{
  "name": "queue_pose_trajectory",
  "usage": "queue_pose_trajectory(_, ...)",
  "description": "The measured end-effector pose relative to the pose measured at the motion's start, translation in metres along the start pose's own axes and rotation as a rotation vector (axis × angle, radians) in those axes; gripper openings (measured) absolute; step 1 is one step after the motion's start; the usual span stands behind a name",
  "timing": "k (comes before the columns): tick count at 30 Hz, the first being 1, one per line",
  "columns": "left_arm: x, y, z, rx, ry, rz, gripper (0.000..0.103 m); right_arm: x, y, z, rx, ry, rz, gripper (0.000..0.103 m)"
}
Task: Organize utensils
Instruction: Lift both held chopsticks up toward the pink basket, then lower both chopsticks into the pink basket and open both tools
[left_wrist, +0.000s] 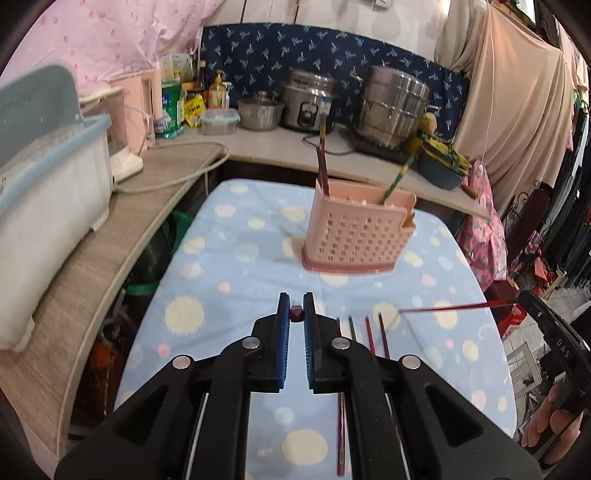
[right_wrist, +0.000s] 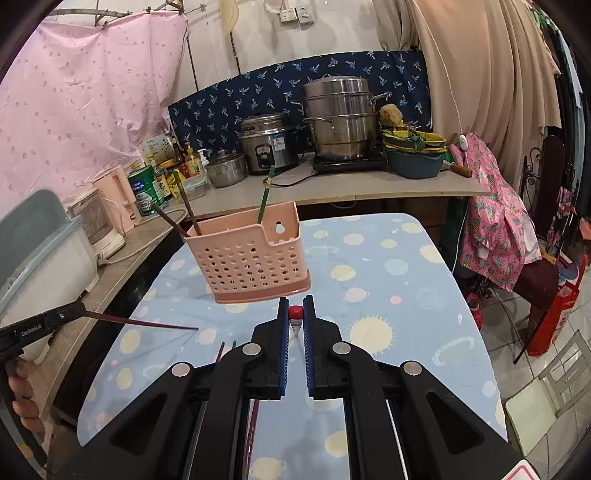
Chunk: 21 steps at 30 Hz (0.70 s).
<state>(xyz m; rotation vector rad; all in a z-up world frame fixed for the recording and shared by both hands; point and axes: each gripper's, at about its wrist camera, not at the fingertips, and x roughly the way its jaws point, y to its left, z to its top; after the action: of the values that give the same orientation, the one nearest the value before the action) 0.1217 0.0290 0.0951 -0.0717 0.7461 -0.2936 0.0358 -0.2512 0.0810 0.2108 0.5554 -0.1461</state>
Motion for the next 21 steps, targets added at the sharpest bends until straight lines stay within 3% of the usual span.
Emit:
queue_pose_trajectory(12, -0.005, -0.010, 0.082, -0.019, -0.126, -0.025, 0.007, 0.015, -0.005, 0.062, 0.038, -0.076, 0.035, 0.007)
queue_pose_trajectory(21, -0.026, -0.037, 0.146, -0.022, -0.272, -0.076, 0.007, 0.006, 0.003, 0.136, 0.075, -0.225, 0.103, 0.007)
